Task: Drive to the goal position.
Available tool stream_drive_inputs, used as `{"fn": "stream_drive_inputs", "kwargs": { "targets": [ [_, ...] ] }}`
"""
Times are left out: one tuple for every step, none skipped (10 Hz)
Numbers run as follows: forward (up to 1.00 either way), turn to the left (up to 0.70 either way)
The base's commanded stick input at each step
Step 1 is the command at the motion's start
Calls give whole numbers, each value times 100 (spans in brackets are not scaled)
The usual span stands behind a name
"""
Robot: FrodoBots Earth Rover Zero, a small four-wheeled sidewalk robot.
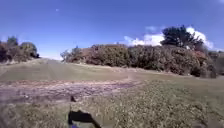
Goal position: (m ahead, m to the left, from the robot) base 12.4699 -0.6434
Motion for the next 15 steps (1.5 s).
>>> {"fn": "stream_drive_inputs", "kwargs": {
  "targets": [
    [70, -11],
    [70, 0],
    [70, 0],
    [70, 0],
    [70, 0],
    [70, 0],
    [70, -12],
    [70, -27],
    [70, -35],
    [70, -35],
    [70, -32],
    [70, -16],
    [70, 0],
    [70, 0],
    [70, 0]
  ]
}}
